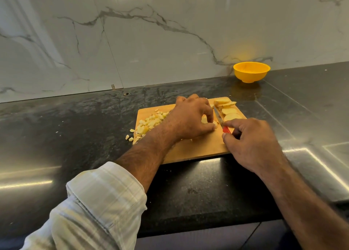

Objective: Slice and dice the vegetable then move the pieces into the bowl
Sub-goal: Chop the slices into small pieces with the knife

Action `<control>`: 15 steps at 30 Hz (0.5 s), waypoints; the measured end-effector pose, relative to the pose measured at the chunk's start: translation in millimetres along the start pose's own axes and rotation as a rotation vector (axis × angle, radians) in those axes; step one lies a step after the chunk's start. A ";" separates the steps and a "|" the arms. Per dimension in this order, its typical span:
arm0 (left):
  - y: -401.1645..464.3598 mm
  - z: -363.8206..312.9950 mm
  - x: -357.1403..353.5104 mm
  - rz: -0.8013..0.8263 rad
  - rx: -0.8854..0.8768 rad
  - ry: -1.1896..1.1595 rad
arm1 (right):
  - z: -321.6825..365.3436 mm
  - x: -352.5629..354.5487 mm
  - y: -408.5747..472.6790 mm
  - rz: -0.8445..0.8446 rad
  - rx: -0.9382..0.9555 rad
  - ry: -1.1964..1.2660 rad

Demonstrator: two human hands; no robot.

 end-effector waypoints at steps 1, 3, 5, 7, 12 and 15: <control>0.2 -1.3 0.2 -0.013 -0.001 0.009 | -0.3 0.2 0.0 0.002 -0.004 -0.005; 0.4 -2.2 0.0 -0.031 0.003 0.005 | -1.7 0.4 -0.3 0.008 -0.021 -0.021; 1.1 -1.1 -2.1 -0.014 0.009 -0.010 | -3.1 -0.7 -1.2 0.015 -0.036 -0.034; 1.6 1.2 -4.4 0.018 0.024 -0.002 | -3.5 -2.5 -2.6 0.023 -0.052 -0.040; 3.3 2.7 -4.4 0.017 0.049 0.022 | -7.1 -2.4 -1.0 0.029 -0.099 -0.072; 3.2 3.9 -5.5 0.002 0.066 -0.016 | -7.8 -0.1 0.1 0.018 -0.114 -0.077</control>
Point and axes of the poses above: each hand's wrist, its own y-axis towards the middle knuckle, its own x-axis out of the back of the hand, z = x × y, the point moved 7 cm from there along y, towards the middle knuckle, and after that the axes turned 2 degrees about z, right-handed, at the moved point
